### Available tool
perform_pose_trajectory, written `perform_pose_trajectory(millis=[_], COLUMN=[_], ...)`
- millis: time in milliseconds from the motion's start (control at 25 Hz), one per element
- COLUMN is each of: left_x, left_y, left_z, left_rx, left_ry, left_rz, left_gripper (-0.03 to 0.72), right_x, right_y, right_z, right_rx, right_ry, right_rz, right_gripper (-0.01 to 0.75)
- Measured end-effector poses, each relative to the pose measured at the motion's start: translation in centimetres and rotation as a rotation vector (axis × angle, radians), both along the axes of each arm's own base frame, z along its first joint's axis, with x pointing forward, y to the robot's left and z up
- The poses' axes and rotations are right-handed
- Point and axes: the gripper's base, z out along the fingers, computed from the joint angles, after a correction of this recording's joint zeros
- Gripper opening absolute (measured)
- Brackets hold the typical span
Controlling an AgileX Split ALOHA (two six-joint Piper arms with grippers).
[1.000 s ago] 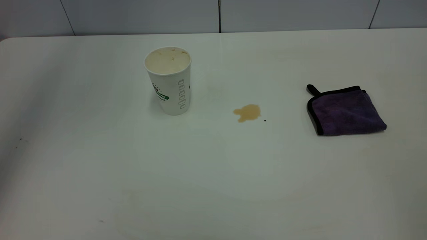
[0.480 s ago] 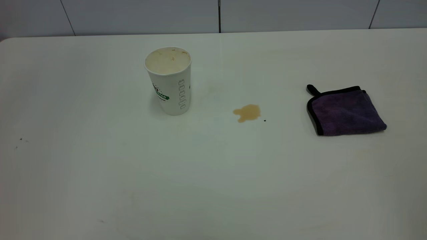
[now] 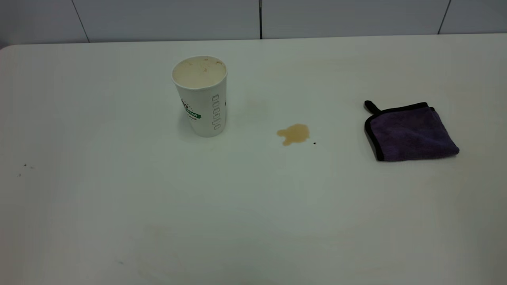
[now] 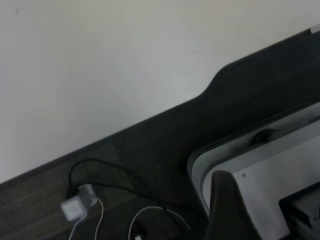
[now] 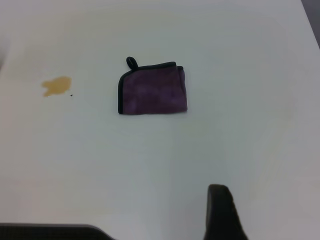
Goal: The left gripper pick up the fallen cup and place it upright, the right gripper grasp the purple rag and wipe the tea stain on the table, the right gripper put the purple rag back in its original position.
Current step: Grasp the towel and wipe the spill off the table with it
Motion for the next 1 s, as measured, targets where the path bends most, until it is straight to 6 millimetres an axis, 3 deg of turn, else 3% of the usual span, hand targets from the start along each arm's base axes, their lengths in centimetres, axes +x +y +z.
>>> perform_pose_trajectory(millis=[200, 680, 1000], left_x=[-1.8, -4.3, -6.9], left_y=[0.8, 1.9, 2.7], left_z=[-2.9, -2.0, -1.5], left_rx=[0.042, 0.012, -0.003], left_ry=[0.030, -0.159, -0.342], left_rz=[0.036, 0.124, 0.305], left_gripper=[0.475, 0.475, 0.475], right_x=[0.0, 0.0, 0.0], right_y=[0.0, 0.0, 0.0], right_z=[0.0, 0.0, 0.0], right_rx=[0.000, 0.000, 0.000], right_ry=[0.000, 0.000, 0.000], right_rz=[0.000, 0.000, 0.000], right_gripper=[0.499, 0.499, 0.499])
